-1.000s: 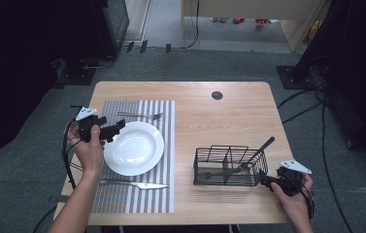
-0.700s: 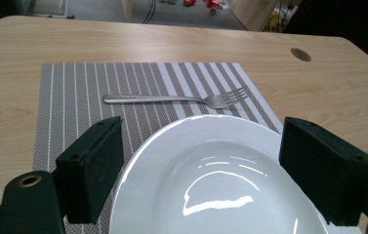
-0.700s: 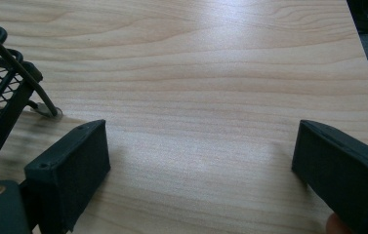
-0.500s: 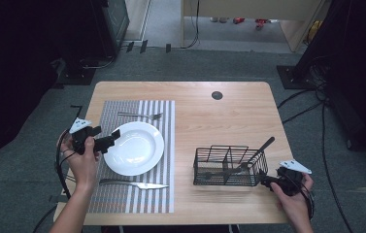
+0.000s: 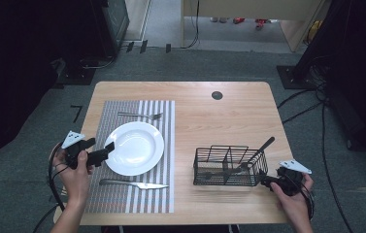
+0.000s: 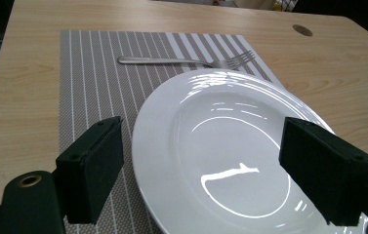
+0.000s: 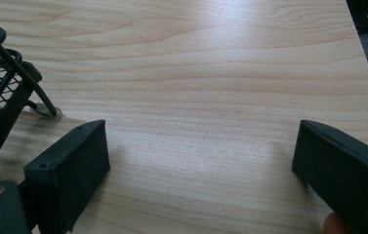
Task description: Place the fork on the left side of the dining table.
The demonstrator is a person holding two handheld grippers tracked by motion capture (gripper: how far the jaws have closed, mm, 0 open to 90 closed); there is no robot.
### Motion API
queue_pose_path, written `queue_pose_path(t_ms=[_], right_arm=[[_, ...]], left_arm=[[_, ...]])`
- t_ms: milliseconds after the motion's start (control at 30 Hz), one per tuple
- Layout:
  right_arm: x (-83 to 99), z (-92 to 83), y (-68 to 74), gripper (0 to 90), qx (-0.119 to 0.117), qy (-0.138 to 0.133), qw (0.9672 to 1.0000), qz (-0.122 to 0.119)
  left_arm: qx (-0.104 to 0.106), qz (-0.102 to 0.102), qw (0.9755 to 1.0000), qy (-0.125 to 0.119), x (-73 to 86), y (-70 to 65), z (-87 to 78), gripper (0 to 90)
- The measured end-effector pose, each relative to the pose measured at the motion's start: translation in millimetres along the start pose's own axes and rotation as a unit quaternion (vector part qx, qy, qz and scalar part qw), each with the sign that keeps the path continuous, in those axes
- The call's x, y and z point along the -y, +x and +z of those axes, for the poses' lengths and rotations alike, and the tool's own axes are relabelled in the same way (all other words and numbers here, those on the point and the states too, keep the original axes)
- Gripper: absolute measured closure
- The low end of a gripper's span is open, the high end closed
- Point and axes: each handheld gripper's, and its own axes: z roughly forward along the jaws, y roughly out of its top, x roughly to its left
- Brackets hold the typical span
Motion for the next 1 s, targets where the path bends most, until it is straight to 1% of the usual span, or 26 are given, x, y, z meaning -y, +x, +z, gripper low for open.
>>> queue_pose_path(t_ms=[133, 400, 500, 600, 800, 900, 1000], right_arm=[[0.0, 0.0, 0.0, 6.2, 0.0, 0.0, 1.0, 0.0], [0.0, 0.1, -0.1, 6.0, 0.001, 0.0, 1.0, 0.0], [0.0, 0.1, -0.1, 6.0, 0.001, 0.0, 1.0, 0.0], [0.0, 0.1, -0.1, 6.0, 0.001, 0.0, 1.0, 0.0], [0.0, 0.1, -0.1, 6.0, 0.001, 0.0, 1.0, 0.0], [0.0, 0.1, -0.1, 6.0, 0.001, 0.0, 1.0, 0.0], [0.0, 0.1, -0.1, 6.0, 0.001, 0.0, 1.0, 0.0]], left_arm=[[-0.006, 0.004, 1.0, 0.006, 9.8, 3.9, -5.9, 17.2], [-0.016, -0.002, 0.9998, 0.011, 27.3, 12.6, -15.3, 17.1], [-0.02, -0.001, 0.9997, 0.016, 34.9, 14.9, -18.0, 17.1], [-0.023, -0.006, 0.9995, 0.021, 43.7, 19.8, -20.6, 17.2], [-0.035, -0.02, 0.999, 0.018, 58.4, 29.2, -28.3, 17.2], [-0.044, -0.021, 0.9984, 0.028, 66.9, 35.6, -30.5, 17.1], [-0.051, -0.022, 0.9979, 0.035, 72.8, 38.4, -31.4, 17.2]])
